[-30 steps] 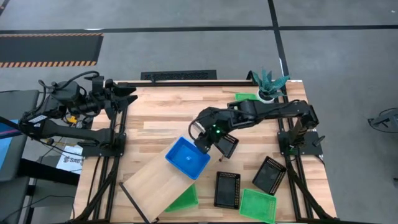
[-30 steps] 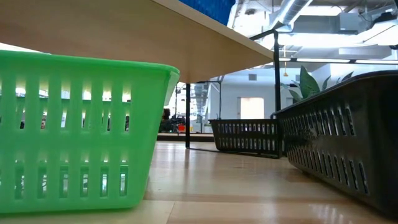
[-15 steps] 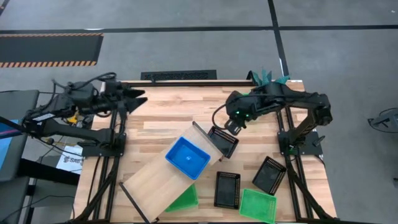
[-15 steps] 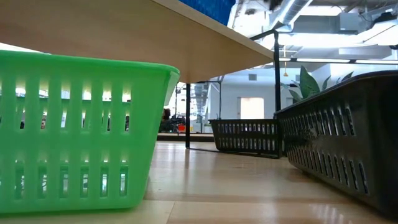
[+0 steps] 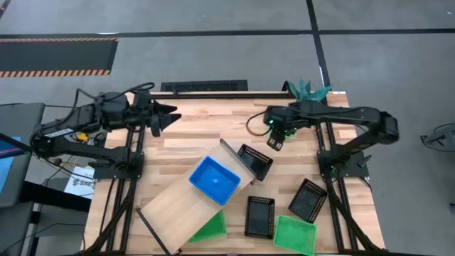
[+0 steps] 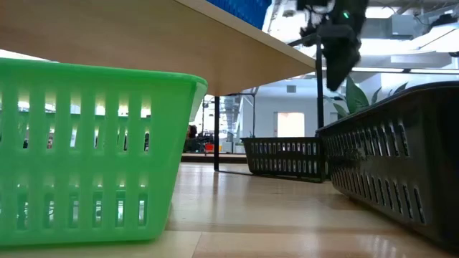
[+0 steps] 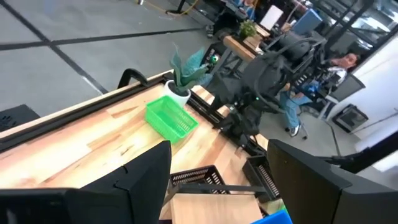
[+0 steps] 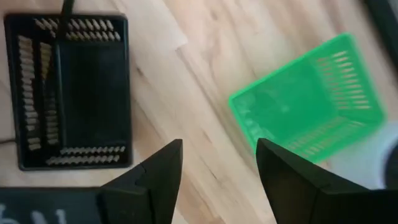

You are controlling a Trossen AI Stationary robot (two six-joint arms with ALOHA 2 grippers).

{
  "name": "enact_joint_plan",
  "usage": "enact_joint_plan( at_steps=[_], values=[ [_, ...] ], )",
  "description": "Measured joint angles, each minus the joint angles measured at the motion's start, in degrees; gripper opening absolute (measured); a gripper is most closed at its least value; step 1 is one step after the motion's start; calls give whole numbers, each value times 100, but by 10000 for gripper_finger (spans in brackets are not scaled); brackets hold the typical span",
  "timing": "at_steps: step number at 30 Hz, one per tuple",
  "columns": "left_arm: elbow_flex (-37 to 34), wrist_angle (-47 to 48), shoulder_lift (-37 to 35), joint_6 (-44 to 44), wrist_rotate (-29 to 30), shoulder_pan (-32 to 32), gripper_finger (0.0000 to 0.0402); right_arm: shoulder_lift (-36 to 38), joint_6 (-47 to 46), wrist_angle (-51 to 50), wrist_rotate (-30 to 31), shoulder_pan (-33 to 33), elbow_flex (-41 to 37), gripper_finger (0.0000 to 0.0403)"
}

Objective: Stack baskets on shelf by color
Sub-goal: Put the top green bin on the shelf

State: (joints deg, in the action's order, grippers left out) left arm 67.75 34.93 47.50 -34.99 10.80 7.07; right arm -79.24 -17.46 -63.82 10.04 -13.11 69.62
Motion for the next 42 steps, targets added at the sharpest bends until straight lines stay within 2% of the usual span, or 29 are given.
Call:
enact_joint_plan(
  at_steps=[3,7,13,21,23,25,29,30,36,42],
  values=[
    [0,7,3,-88,-16,68,254,290,711,624,-245,-377,-773,224],
    [0,9,51,-222,-51,146,254,166,1624,1025,-285,-749,-1333,222],
    [0,9,101,-334,-47,182,254,-451,2309,1349,-542,-1226,-1412,221],
    [0,27,122,-330,-2,182,254,-1166,2639,1372,-671,-1449,-1416,215],
    [0,31,128,-330,-1,182,254,-1272,2614,1429,-646,-1458,-1416,195],
    [0,27,124,-327,1,182,254,-1319,2529,1456,-644,-1484,-1416,156],
    [0,29,126,-310,4,179,254,-1390,2366,1448,-673,-1554,-1416,38],
    [0,27,126,-297,10,179,254,-1380,2333,1465,-690,-1560,-1412,20],
    [0,32,101,-297,-5,179,254,-970,1810,1388,-715,-1450,-1200,7],
    [0,-13,-40,-255,-50,177,254,-196,1148,1059,-705,-1320,-381,5]
  ],
)
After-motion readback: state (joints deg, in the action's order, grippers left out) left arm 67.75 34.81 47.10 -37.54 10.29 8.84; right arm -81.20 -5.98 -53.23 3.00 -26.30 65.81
